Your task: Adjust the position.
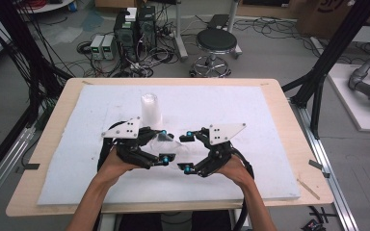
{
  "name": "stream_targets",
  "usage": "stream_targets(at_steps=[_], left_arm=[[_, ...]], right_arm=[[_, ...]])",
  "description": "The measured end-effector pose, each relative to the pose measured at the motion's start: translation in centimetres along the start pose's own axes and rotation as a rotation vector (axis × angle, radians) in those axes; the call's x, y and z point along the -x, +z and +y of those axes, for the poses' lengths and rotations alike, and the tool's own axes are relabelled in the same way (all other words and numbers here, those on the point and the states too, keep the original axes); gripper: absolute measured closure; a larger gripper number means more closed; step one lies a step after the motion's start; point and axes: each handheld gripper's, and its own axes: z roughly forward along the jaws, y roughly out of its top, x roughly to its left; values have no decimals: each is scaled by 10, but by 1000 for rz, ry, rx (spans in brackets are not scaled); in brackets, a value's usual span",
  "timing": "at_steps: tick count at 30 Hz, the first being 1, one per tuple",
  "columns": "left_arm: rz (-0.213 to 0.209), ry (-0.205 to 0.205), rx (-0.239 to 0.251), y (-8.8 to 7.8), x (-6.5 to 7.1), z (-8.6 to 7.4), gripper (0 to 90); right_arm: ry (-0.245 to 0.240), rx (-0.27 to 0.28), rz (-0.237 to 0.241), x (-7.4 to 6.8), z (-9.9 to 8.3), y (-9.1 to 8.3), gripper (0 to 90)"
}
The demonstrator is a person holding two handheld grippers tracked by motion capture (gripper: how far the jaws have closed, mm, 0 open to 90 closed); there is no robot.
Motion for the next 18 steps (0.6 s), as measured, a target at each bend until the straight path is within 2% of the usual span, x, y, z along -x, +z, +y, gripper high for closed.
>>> stream_targets(at_steps=[12, 13, 16, 17, 18], left_arm=[[-23, 2, 18, 5, 2, 2, 364], [-27, 8, 17, 5, 1, 2, 364], [-33, 3, 29, 5, 2, 2, 364], [-35, 8, 26, 4, 1, 2, 365], [-32, 6, 27, 4, 2, 2, 366]], right_arm=[[-10, -22, 32, -2, 2, 15, 172], [-18, -26, 39, -2, 2, 16, 211], [-21, -32, 40, -3, 2, 18, 235], [-29, -32, 32, -3, 3, 18, 285], [-33, -32, 28, -3, 3, 18, 291]])
